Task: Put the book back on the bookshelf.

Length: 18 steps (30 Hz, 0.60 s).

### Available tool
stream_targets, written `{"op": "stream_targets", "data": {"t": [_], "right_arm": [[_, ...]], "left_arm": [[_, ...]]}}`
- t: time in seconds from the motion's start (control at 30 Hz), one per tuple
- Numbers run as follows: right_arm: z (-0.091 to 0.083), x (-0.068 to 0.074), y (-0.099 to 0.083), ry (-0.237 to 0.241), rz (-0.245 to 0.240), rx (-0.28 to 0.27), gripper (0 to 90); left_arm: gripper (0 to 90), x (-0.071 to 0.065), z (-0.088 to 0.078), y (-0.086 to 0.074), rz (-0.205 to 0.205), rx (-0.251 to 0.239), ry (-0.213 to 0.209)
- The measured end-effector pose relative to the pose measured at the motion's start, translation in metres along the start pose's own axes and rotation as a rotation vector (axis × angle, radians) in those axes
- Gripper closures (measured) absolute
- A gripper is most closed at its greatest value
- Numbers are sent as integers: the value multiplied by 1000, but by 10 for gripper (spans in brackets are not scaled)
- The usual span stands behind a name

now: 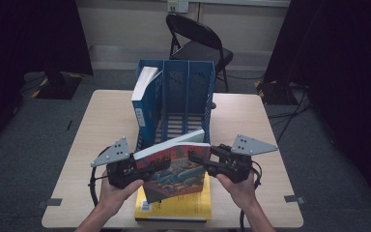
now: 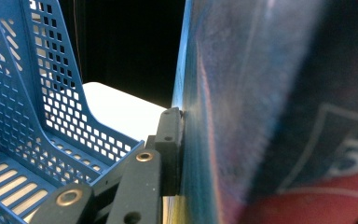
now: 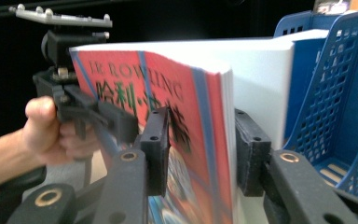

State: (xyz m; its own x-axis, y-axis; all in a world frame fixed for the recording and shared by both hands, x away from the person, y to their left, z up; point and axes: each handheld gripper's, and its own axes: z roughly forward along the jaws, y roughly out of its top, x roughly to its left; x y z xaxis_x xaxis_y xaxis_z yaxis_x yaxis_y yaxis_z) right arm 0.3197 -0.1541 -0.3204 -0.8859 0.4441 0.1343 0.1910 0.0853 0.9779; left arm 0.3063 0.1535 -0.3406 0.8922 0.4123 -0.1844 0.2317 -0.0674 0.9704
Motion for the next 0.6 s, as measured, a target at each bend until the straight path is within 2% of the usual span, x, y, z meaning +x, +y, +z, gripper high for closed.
{"op": "stream_targets", "data": {"t": [0.03, 0.1, 0.2, 0.27, 0.33, 0.37, 0.43, 0.47, 0.5, 0.53, 0.6], "right_arm": [[-2, -3, -1, 2, 9, 1, 610], [-7, -15, -8, -44, 34, 13, 589], [-7, -21, -13, -55, 52, 27, 552], [-5, -28, -24, -38, 75, 54, 530], [-3, -29, -26, -36, 77, 63, 522], [0, -31, -30, -8, 89, 71, 521], [2, -32, -30, 1, 90, 76, 516], [4, -31, -30, 17, 110, 69, 481], [6, -31, -29, 9, 114, 73, 487], [8, -29, -25, -9, 92, 77, 517], [9, -29, -24, -14, 91, 69, 532]], "left_arm": [[711, 0, 0, 0, -1, 1, 1], [711, -1, 0, -1, -4, -6, 17], [711, -3, -1, 0, 0, 4, 23], [711, -4, -1, 0, -6, 5, 33], [711, -5, -1, 1, -6, 11, 39], [708, -4, -1, 1, -13, 9, 34], [705, -4, -1, 1, -19, 15, 26], [705, -4, -2, 1, -17, 16, 26], [706, -3, -2, 2, -10, 18, 33], [709, -2, -3, 2, -7, 7, 33], [713, 2, -4, 2, -20, -3, 33]]}}
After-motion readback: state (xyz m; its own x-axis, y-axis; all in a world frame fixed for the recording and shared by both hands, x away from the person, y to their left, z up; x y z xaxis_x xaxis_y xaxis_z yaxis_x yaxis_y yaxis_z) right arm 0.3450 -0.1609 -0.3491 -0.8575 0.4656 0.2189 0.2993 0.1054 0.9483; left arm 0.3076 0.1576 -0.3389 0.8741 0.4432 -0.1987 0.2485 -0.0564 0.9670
